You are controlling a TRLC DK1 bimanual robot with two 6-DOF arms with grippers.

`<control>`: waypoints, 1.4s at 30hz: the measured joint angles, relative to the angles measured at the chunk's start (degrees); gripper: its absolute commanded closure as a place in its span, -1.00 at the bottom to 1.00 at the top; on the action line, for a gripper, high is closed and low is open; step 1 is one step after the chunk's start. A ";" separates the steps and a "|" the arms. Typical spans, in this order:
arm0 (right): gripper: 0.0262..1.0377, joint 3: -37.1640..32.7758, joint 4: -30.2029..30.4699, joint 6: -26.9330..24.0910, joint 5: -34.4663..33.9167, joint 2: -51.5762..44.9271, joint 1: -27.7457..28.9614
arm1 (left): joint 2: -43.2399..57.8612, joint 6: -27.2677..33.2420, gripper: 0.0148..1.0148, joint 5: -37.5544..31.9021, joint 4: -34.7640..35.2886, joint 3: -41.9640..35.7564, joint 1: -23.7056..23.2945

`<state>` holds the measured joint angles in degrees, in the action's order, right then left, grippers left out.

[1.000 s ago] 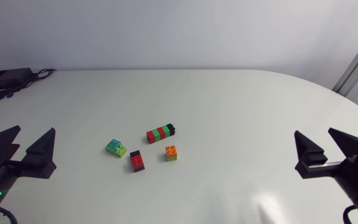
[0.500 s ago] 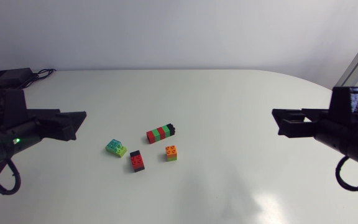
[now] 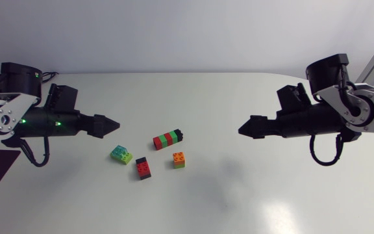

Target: Disassemble duplo

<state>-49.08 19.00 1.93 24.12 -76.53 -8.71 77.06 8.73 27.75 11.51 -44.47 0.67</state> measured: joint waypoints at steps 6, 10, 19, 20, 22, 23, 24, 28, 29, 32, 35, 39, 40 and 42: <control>-0.92 -3.52 3.02 -9.16 3.98 -3.48 -3.54 | 0.02 13.90 -0.90 -2.75 -2.05 0.00 7.28; -0.92 -5.55 3.54 -14.82 3.28 -7.93 -6.23 | 2.73 19.02 -0.89 -7.37 -2.91 -0.11 11.39; -0.92 -5.53 2.29 -28.52 -4.26 -10.56 -13.92 | 11.98 33.11 -0.89 2.49 2.60 -0.44 13.09; -0.92 -5.53 2.29 -30.21 -4.39 -11.17 -14.23 | 12.85 34.14 -0.89 3.06 2.84 -0.57 12.94; -0.92 -5.53 2.27 -32.96 -4.66 -12.76 -14.82 | 14.03 35.50 -0.89 3.63 2.93 -0.98 12.68; -0.92 -5.53 2.29 -34.25 -4.63 -13.92 -15.26 | 14.43 36.06 -0.90 3.87 2.91 -1.22 12.50; -0.92 -5.60 2.32 -35.30 -4.57 -14.99 -15.76 | 14.73 36.74 -0.90 4.28 2.86 -1.40 12.41; -0.92 -6.64 2.19 -38.53 -4.42 -19.32 -18.58 | 16.00 38.75 -0.90 5.11 2.62 -2.10 12.13; -0.92 -7.04 1.88 -39.10 -4.44 -20.26 -19.50 | 16.50 39.34 -0.90 5.16 2.64 -2.38 12.15; -0.92 -8.31 -0.24 -39.89 -4.46 -22.25 -21.59 | 18.51 40.15 -0.89 5.16 2.64 -3.58 12.15; -0.92 -10.80 -1.38 -40.76 -3.45 -24.09 -22.10 | 21.18 40.96 -0.89 5.16 2.64 -5.42 12.15; -0.92 -14.91 -1.33 -42.47 -1.95 -26.71 -21.66 | 23.80 41.90 -0.89 5.57 2.62 -7.30 12.15; -0.92 -15.76 -1.22 -42.91 -1.55 -27.30 -21.66 | 24.13 42.27 -0.89 5.92 2.64 -7.54 12.15; -0.92 -17.51 -0.92 -43.84 -1.20 -28.65 -21.66 | 24.35 42.58 -0.89 6.49 2.62 -7.80 12.15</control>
<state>-66.59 18.09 -41.91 22.92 -105.19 -30.37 101.41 51.31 34.24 14.13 -52.27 12.82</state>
